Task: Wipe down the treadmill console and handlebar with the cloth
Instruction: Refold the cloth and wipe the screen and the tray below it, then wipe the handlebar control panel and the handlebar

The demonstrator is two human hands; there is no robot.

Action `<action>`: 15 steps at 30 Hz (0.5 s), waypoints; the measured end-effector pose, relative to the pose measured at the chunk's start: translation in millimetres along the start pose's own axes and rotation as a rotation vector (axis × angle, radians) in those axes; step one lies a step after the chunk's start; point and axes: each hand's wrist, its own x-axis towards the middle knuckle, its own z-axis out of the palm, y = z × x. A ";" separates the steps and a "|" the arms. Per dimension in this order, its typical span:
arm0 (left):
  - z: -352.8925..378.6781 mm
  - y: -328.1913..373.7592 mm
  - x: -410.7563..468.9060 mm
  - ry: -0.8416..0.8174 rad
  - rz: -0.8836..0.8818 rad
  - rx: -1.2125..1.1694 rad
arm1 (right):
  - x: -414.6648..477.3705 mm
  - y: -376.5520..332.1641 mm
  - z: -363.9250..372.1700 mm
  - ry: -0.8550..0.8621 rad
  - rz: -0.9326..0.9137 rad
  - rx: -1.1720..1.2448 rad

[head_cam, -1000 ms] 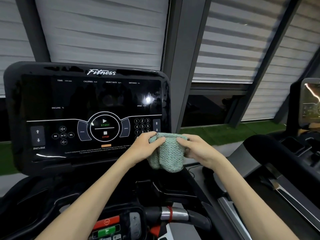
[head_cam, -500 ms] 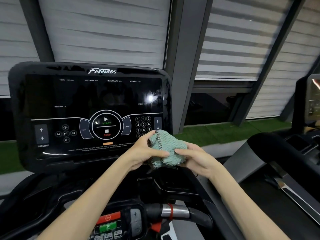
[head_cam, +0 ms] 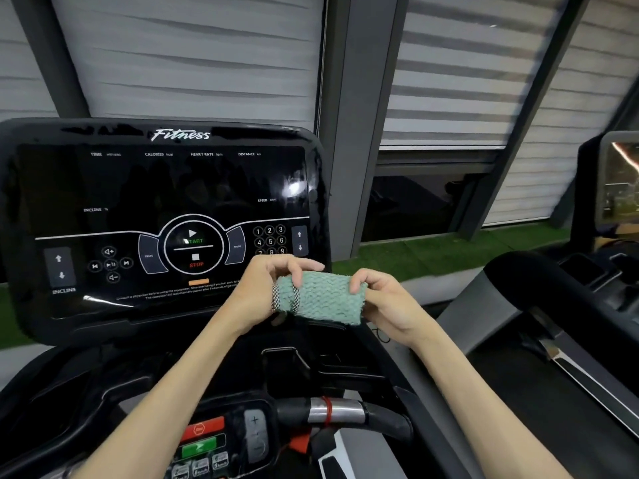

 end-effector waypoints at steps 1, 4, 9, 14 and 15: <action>1.0 -1.6 -0.1 -0.057 0.016 0.058 | -0.3 0.5 -2.5 0.010 0.016 0.011; 3.8 -3.6 1.1 -0.157 0.064 0.272 | -0.2 1.5 -11.9 -0.002 0.059 0.079; 11.4 -14.5 5.5 -0.209 -0.010 0.292 | -4.6 9.8 -22.1 -0.011 0.166 0.093; 22.7 -26.6 -1.9 -0.198 -0.048 0.268 | -17.1 19.4 -34.3 0.046 0.226 0.002; 26.3 -30.3 -6.1 -0.178 -0.045 0.272 | -20.8 21.4 -36.8 0.043 0.238 -0.031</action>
